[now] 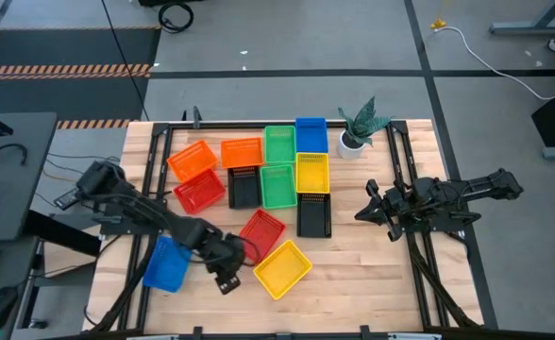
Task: Stack baskets by color
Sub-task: Move the bottom red bin to the bottom left of the table
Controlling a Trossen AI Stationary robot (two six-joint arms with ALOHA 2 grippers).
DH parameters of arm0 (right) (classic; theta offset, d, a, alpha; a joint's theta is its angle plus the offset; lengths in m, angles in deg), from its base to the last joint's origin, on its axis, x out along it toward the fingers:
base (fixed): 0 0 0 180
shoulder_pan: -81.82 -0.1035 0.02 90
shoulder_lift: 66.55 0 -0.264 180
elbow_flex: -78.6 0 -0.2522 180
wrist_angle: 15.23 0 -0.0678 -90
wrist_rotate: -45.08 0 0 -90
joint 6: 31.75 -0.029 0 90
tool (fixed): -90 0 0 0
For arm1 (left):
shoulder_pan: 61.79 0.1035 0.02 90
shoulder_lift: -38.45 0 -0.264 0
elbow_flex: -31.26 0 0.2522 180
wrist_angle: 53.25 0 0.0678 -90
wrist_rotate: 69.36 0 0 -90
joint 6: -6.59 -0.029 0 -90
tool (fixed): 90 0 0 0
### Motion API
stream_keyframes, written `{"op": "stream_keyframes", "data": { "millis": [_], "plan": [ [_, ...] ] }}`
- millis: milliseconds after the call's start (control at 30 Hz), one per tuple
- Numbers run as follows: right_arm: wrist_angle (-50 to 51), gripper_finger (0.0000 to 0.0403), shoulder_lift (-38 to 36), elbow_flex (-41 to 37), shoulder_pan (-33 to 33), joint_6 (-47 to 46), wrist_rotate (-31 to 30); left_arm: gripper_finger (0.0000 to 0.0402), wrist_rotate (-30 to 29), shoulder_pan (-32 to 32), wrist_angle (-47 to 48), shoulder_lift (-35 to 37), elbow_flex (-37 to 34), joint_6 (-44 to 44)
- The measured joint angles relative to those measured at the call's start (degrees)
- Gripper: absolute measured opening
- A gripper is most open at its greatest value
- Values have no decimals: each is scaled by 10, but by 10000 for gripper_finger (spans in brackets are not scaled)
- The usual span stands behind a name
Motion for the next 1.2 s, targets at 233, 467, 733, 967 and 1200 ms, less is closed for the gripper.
{"op": "stream_keyframes", "data": {
  "millis": [233,467,733,967,1200],
  "plan": [
    [0,29,0,0,0,0,-6,138,-39,18,200,-111,198,-230],
    [0,29,0,0,0,0,-6,111,-201,-11,303,-202,374,-535],
    [1,29,0,0,0,-4,-5,176,-224,9,341,-220,326,-529],
    [2,29,2,0,0,-4,-6,223,-198,29,264,-220,260,-528],
    [3,29,3,0,0,-4,-6,118,-198,30,244,-220,255,-463]
  ]
}}
